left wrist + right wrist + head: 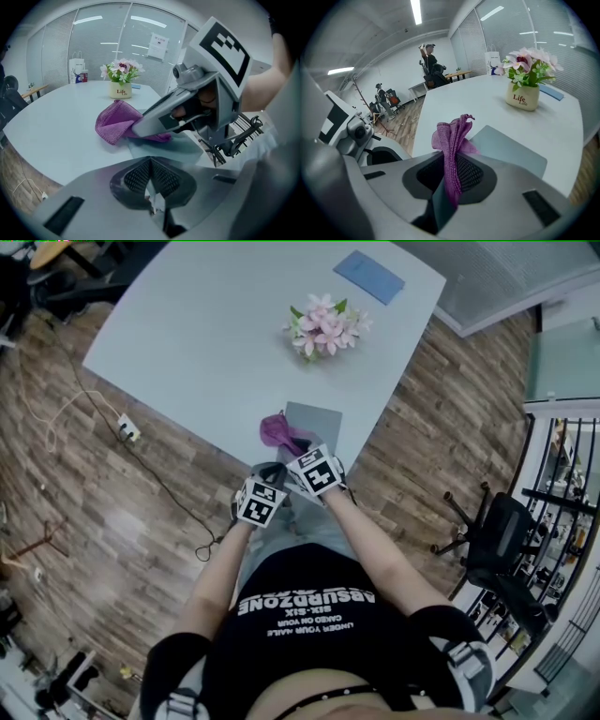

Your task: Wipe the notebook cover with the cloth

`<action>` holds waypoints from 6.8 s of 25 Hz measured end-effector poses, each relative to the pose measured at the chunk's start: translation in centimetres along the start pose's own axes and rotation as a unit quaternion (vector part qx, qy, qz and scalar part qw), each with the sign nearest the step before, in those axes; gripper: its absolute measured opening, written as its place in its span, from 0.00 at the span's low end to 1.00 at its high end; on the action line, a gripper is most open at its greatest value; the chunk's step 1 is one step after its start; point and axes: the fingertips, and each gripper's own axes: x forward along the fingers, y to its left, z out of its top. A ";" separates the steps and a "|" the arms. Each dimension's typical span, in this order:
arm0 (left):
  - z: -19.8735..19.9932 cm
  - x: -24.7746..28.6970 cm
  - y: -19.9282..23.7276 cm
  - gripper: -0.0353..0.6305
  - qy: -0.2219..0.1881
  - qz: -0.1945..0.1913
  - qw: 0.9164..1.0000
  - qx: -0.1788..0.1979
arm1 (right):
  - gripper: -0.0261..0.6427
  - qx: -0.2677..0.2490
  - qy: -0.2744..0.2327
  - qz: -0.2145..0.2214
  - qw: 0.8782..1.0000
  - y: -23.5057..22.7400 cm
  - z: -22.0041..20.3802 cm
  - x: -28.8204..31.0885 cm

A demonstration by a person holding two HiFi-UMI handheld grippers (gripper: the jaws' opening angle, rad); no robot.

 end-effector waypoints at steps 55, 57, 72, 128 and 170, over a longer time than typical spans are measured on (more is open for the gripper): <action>-0.2 0.3 0.3 0.07 -0.008 0.016 1.000 -0.012 | 0.15 0.246 -0.078 -0.074 0.963 -8.4 -6.4 -7.4; -0.2 0.3 0.3 0.07 -0.009 0.016 1.000 -0.013 | 0.15 0.265 -0.076 -0.073 0.959 -8.1 -6.2 -7.2; -0.2 0.2 0.3 0.07 -0.026 0.007 0.999 -0.040 | 0.15 0.205 -0.028 -0.045 0.977 -1.9 -4.0 -3.7; -3.2 -2.7 -1.6 0.07 -0.015 -0.031 0.998 -0.045 | 0.15 0.142 -0.028 -0.065 0.987 2.9 -8.0 -5.3; -2.8 -0.6 -3.7 0.07 0.007 -0.039 0.998 0.042 | 0.15 0.198 -0.064 -0.112 0.972 -0.9 -12.2 -9.0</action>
